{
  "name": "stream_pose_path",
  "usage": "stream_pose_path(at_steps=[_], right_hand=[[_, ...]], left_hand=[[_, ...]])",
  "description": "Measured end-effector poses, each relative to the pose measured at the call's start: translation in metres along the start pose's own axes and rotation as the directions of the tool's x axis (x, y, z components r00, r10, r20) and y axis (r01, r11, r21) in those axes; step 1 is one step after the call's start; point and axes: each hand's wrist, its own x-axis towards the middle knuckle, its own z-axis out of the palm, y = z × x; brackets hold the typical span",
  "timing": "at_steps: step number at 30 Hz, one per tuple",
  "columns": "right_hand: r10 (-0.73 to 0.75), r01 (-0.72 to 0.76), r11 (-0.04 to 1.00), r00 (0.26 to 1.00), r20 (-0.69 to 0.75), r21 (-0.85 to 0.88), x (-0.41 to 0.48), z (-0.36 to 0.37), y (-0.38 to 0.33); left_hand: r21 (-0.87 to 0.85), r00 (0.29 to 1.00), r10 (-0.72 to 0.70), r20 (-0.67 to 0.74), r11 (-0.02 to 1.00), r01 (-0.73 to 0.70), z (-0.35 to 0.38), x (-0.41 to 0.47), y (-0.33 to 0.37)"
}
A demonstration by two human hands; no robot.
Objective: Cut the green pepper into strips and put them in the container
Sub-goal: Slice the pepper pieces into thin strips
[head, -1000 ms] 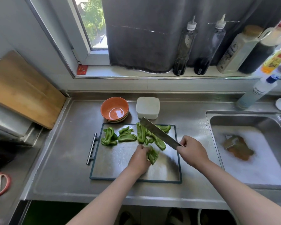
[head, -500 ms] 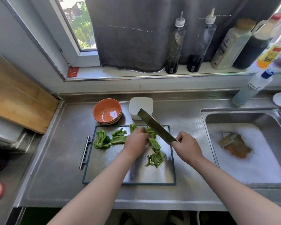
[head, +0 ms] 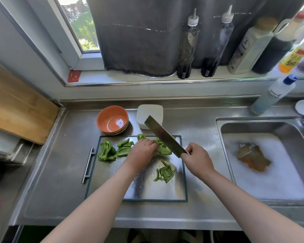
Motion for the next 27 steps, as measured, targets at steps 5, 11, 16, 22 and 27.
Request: stream_pose_path(at_steps=[5,11,16,22,27], right_hand=[[-0.055,0.057,0.998,0.996,0.071,-0.036,-0.008,0.014,-0.023],[-0.136,0.175,0.967,0.968,0.212,-0.182,-0.029,0.049,-0.049],[-0.149,0.236,0.926,0.945,0.29,-0.295,-0.045,0.076,-0.058],[-0.12,0.225,0.897,0.953,0.279,-0.38,-0.056,0.091,-0.057],[-0.094,0.181,0.905,0.968,0.235,-0.385,-0.059,0.091,-0.053]], left_hand=[[-0.169,0.988,-0.154,0.017,0.973,0.155,-0.013,-0.065,-0.008],[-0.241,0.916,-0.394,0.07,0.885,0.399,-0.019,-0.147,-0.024],[-0.341,0.865,-0.474,0.162,0.796,0.5,-0.026,-0.186,-0.021],[-0.253,0.873,-0.485,-0.05,0.852,0.458,-0.023,-0.195,-0.031],[-0.166,0.983,-0.185,-0.016,0.97,0.18,-0.011,-0.188,-0.033]])
